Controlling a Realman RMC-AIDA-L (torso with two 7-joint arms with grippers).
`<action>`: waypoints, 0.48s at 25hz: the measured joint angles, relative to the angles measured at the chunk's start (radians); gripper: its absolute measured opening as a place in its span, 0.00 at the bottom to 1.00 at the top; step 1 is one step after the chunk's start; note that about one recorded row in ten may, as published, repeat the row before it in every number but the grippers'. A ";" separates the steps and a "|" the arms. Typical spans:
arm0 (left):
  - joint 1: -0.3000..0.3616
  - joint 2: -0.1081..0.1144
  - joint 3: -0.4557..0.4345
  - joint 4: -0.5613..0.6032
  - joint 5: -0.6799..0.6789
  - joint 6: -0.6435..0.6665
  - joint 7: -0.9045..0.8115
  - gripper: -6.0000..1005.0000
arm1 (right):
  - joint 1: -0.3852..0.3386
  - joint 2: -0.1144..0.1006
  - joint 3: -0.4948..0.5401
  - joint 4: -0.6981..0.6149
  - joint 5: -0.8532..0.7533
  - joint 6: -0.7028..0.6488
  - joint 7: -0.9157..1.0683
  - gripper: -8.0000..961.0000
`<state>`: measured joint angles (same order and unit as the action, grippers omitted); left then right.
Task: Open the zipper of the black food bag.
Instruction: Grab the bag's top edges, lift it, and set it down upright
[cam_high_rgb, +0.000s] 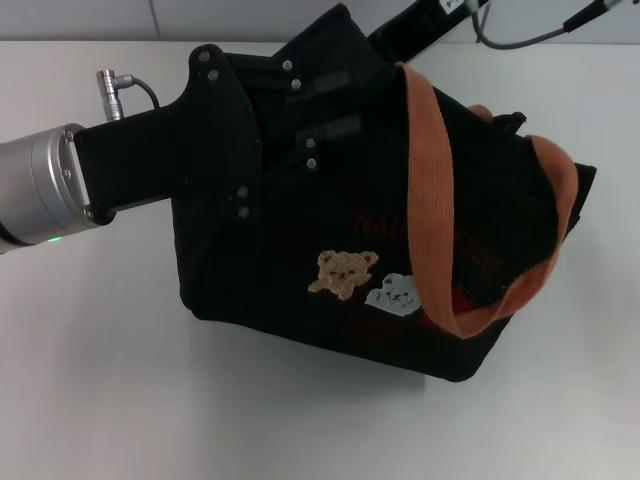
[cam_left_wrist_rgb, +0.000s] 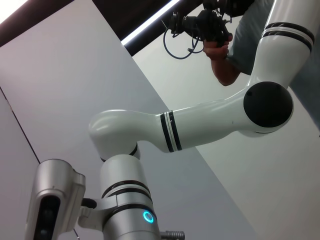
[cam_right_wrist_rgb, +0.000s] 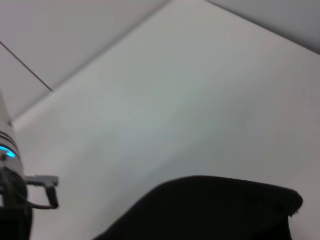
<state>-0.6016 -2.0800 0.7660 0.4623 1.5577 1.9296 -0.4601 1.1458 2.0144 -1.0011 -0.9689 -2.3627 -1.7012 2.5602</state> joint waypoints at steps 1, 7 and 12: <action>0.000 0.000 0.000 0.000 0.000 0.000 0.000 0.20 | 0.003 0.004 0.000 -0.001 -0.012 0.000 -0.005 0.37; 0.001 0.000 0.001 -0.002 0.000 -0.001 0.000 0.20 | -0.022 0.023 0.001 -0.036 -0.015 0.003 -0.035 0.28; 0.008 0.000 0.001 -0.007 0.001 0.000 0.008 0.20 | -0.129 0.015 0.011 -0.091 0.126 -0.009 -0.063 0.12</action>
<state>-0.5934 -2.0801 0.7671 0.4548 1.5583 1.9299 -0.4523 1.0168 2.0290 -0.9905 -1.0598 -2.2366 -1.7100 2.4969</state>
